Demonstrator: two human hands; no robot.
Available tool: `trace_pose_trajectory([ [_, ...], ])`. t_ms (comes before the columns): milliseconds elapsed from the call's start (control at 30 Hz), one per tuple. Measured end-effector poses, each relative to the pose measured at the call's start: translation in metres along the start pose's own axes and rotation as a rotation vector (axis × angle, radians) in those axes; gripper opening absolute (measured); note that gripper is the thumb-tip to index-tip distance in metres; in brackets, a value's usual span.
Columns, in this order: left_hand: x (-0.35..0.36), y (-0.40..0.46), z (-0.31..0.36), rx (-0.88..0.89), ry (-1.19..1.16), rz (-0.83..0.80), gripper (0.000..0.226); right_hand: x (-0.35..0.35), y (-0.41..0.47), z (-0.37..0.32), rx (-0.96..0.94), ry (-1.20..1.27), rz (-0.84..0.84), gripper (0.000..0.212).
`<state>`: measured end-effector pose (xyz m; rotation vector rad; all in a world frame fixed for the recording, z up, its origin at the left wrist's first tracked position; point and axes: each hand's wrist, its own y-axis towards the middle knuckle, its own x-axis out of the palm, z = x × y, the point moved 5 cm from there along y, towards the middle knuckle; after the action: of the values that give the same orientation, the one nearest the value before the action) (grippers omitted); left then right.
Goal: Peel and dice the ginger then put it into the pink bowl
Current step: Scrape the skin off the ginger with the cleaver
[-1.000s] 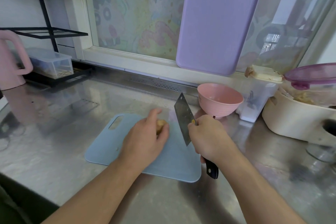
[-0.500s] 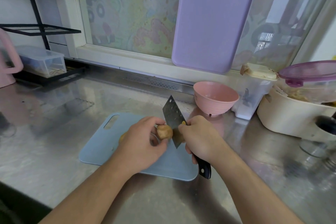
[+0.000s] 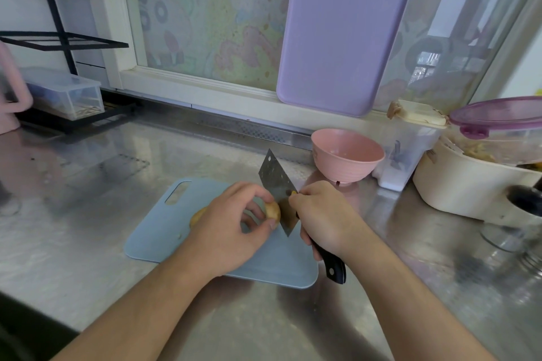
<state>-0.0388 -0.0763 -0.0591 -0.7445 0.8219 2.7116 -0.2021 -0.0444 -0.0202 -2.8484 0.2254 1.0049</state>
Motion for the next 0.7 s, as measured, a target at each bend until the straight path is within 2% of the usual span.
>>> trace_pose_trajectory([
  [133,0.000,-0.001,-0.008,-0.109,0.013,-0.013,0.034,-0.002,-0.001,-0.001,0.002,0.024,0.011,0.022],
  [267,-0.002,0.000,-0.012,-0.107,0.036,0.037,0.042,-0.003,0.000,-0.001,0.000,0.021,0.015,0.019],
  [467,-0.002,0.003,-0.014,-0.121,0.200,0.025,0.015,-0.006,0.004,0.003,0.009,0.022,0.018,0.020],
  [600,0.004,0.001,-0.010,-0.111,0.276,-0.100,0.046,-0.007,0.005,0.004,0.018,-0.009,0.014,0.014],
  [700,0.006,0.001,-0.010,-0.087,0.267,-0.119,0.040,-0.006,0.004,0.002,0.017,-0.012,0.006,0.017],
])
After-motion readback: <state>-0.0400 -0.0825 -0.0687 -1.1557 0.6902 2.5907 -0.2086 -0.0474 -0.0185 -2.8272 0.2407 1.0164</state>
